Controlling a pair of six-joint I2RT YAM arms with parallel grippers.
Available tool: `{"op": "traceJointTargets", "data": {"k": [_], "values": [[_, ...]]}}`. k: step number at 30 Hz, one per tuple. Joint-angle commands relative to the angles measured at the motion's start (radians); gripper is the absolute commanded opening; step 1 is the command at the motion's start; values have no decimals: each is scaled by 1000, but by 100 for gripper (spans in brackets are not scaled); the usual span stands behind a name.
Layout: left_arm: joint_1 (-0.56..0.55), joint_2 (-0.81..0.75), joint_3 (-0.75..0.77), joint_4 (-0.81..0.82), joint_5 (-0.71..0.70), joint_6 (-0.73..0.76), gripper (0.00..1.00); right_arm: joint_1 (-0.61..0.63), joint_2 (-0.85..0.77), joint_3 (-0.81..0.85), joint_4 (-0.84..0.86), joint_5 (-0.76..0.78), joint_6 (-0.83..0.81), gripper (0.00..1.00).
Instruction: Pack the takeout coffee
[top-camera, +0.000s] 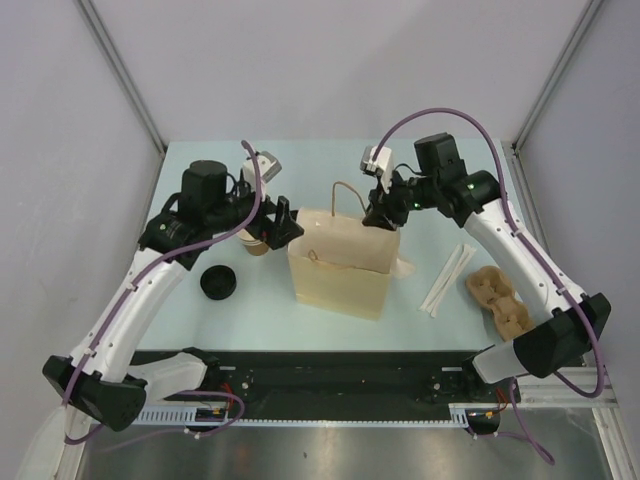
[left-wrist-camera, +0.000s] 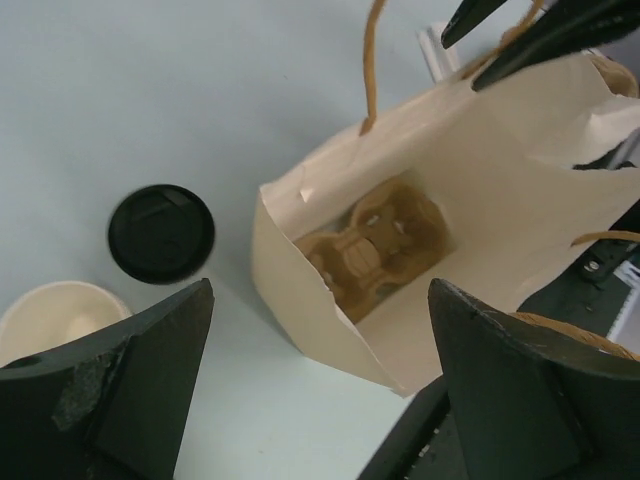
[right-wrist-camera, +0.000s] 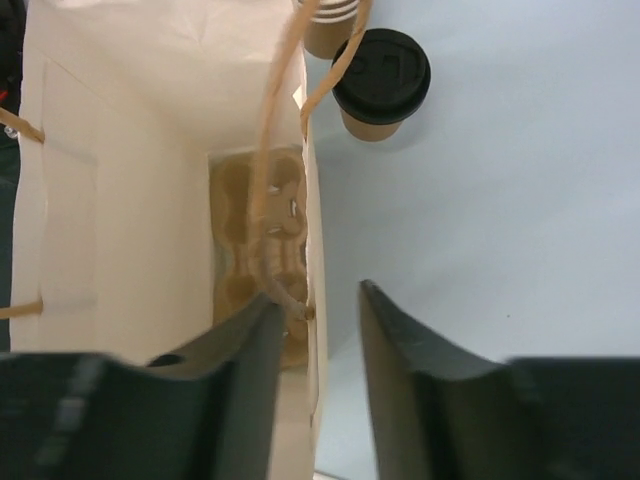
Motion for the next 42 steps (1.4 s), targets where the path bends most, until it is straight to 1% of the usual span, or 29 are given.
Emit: {"op": "traceJointTargets", "data": {"k": [1, 4, 7, 8, 9, 10, 11, 13, 14, 16, 17, 18, 19, 20, 21, 22, 23, 24, 26, 27, 30, 31, 34, 36, 40, 41, 42], "values": [[3, -8, -38, 4, 79, -89, 92, 10, -5, 66, -78, -10, 3, 27], [3, 6, -56, -5, 96, -101, 88, 13, -23, 53, -91, -2, 52, 15], [1, 23, -65, -13, 107, -100, 79, 20, -45, 44, -108, 2, 95, 6], [1, 43, -61, -17, 107, -95, 71, 24, -51, 41, -112, 1, 105, 4], [1, 54, -55, -20, 102, -89, 66, 26, -65, 35, -123, -7, 122, 1], [-1, 81, -35, -20, 96, -78, 62, 26, -74, 20, -126, -11, 131, 0], [-1, 97, -23, -19, 92, -71, 53, 27, -85, 6, -128, -19, 142, 0], [-5, 158, 28, -42, 85, -48, 46, 27, -115, -26, -135, -33, 171, 0], [-7, 182, 46, -51, 88, -48, 37, 29, -124, -34, -146, -48, 179, 0], [-13, 216, 94, -71, 95, -9, 30, 27, -147, -51, -157, -74, 203, 1], [-14, 247, 108, -74, 101, -3, 22, 30, -154, -53, -166, -97, 214, 4], [-20, 262, 138, -78, 107, 3, 18, 29, -161, -53, -173, -111, 220, 18], [-22, 281, 155, -82, 124, 21, 12, 32, -172, -53, -186, -129, 222, 25], [-27, 313, 174, -88, 127, 34, 10, 32, -178, -51, -210, -158, 222, 32], [-37, 337, 215, -94, 130, 46, 8, 33, -186, -47, -221, -168, 225, 48], [-45, 360, 240, -104, 136, 81, 6, 33, -201, -39, -233, -171, 233, 55], [-51, 385, 269, -139, 163, 100, 4, 33, -206, -2, -255, -157, 237, 62], [-66, 441, 324, -158, 182, 121, 3, 30, -210, 21, -262, -140, 248, 72], [-82, 491, 375, -210, 240, 193, 2, 20, -212, 82, -276, -76, 268, 80], [-97, 526, 416, -224, 259, 245, 2, 9, -209, 145, -278, -58, 274, 85], [-123, 595, 490, -259, 320, 293, 3, -81, -194, 238, -261, -47, 296, 87], [-132, 607, 508, -267, 332, 305, 3, -136, -187, 251, -259, -53, 296, 88], [-183, 652, 573, -290, 325, 339, 4, -187, -161, 265, -255, -62, 270, 88], [-207, 669, 608, -305, 340, 342, 4, -200, -140, 260, -253, -54, 253, 88], [-217, 677, 630, -312, 345, 342, 11, -223, -106, 253, -240, -45, 210, 88], [-217, 673, 633, -312, 340, 347, 15, -230, -95, 254, -235, -45, 201, 88], [-217, 670, 645, -310, 336, 342, 21, -232, -77, 259, -227, -44, 185, 88]]}}
